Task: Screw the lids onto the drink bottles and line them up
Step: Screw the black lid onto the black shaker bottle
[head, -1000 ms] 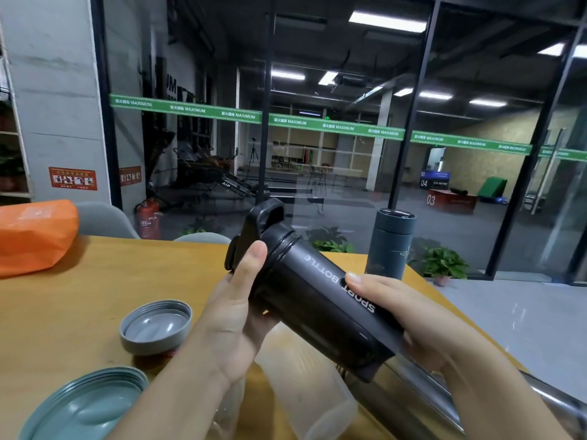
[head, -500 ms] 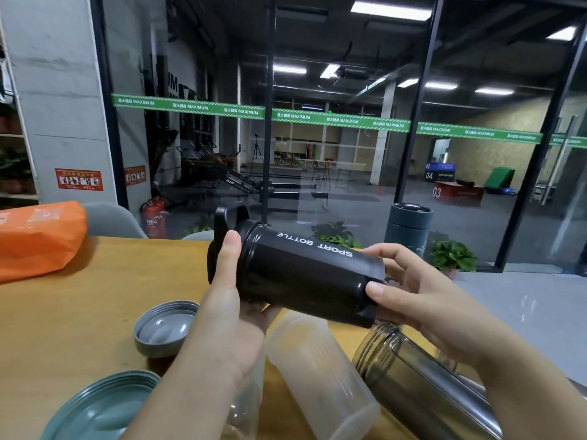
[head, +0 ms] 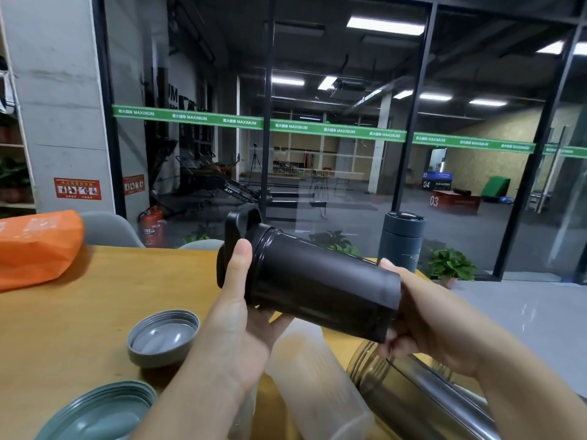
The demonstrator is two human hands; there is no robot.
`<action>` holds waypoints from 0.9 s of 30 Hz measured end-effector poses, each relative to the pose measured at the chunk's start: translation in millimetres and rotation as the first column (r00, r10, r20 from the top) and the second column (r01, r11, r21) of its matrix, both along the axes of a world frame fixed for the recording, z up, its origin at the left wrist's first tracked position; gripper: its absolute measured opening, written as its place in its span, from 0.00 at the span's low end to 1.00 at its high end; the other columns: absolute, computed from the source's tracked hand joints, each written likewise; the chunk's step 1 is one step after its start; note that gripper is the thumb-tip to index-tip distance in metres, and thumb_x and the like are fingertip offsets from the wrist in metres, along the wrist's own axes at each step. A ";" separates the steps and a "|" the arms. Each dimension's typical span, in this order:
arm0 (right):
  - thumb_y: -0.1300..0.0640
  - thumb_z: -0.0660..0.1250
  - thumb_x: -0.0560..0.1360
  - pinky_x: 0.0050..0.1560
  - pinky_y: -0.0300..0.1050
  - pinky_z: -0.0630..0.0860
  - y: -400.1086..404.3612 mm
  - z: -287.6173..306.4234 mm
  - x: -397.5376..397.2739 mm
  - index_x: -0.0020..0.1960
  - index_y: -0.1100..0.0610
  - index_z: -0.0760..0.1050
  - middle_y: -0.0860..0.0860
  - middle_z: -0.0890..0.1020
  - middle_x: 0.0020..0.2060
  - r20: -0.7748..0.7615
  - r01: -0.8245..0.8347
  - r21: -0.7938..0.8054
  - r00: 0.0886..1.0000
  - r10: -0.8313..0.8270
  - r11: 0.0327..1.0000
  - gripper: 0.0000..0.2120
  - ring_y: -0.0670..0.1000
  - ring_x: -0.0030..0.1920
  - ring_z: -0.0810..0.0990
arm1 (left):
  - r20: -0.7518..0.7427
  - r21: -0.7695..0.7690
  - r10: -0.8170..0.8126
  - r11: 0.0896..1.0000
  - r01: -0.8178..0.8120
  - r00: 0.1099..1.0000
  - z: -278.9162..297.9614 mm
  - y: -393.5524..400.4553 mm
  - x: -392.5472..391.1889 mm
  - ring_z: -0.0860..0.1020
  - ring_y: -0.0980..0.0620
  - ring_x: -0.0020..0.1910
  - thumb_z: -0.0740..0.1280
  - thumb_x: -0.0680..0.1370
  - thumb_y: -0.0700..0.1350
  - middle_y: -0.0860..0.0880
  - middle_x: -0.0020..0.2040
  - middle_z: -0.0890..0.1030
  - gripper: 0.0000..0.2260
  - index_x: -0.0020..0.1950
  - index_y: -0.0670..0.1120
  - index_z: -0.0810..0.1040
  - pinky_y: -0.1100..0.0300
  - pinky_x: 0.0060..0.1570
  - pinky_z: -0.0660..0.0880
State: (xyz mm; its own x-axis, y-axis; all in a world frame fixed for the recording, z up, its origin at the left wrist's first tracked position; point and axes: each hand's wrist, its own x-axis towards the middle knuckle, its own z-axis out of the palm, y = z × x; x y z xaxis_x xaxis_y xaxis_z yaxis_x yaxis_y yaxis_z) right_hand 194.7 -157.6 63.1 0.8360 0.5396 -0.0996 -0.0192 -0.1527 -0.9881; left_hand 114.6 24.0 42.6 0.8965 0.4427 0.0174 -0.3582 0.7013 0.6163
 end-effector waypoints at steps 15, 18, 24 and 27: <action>0.46 0.69 0.64 0.37 0.46 0.80 -6.9 2.6 -2.6 0.61 0.49 0.73 0.50 0.82 0.51 0.375 -0.092 -0.097 0.919 0.122 0.991 0.25 0.58 0.39 0.84 | -0.114 -0.065 0.093 0.993 -0.101 0.989 0.0 2.2 -2.8 0.81 0.42 0.53 0.72 0.65 0.58 0.44 0.52 0.84 0.26 0.59 0.50 0.76 0.40 0.53 0.77; 0.38 0.61 0.68 0.29 0.42 0.74 -8.0 6.6 -4.4 0.50 0.49 0.77 0.47 0.83 0.35 0.413 0.000 -0.186 0.907 0.078 0.983 0.19 0.54 0.32 0.81 | -0.112 -0.039 0.089 0.995 -0.094 0.990 0.4 -0.2 -3.3 0.81 0.42 0.53 0.72 0.63 0.58 0.44 0.52 0.84 0.29 0.61 0.49 0.75 0.41 0.55 0.76; 0.33 0.56 0.74 0.24 0.38 0.67 -2.3 1.4 11.4 0.37 0.57 0.77 0.53 0.81 0.26 0.255 0.151 -0.236 0.963 -0.089 0.960 0.28 0.53 0.24 0.74 | -0.120 -0.054 0.113 0.991 -0.120 0.986 0.9 -6.9 -1.6 0.80 0.42 0.55 0.72 0.60 0.57 0.44 0.55 0.82 0.29 0.58 0.48 0.75 0.40 0.59 0.73; 0.30 0.54 0.72 0.26 0.41 0.71 -2.0 -3.1 21.8 0.41 0.57 0.76 0.52 0.78 0.25 0.131 0.152 -0.290 0.984 -0.118 0.945 0.30 0.51 0.23 0.75 | -0.090 -0.036 0.099 0.994 -0.103 0.991 -1.5 -9.0 -0.5 0.80 0.43 0.55 0.72 0.61 0.57 0.45 0.54 0.83 0.29 0.60 0.48 0.75 0.41 0.60 0.73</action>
State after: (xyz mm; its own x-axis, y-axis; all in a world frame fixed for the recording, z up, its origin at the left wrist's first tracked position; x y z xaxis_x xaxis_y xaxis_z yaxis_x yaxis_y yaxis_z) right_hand 216.5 -159.7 60.1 0.9138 0.3807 -0.1418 0.0460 -0.4438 -0.8949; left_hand 114.1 14.9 41.0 0.8444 0.5298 -0.0789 -0.3744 0.6892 0.6203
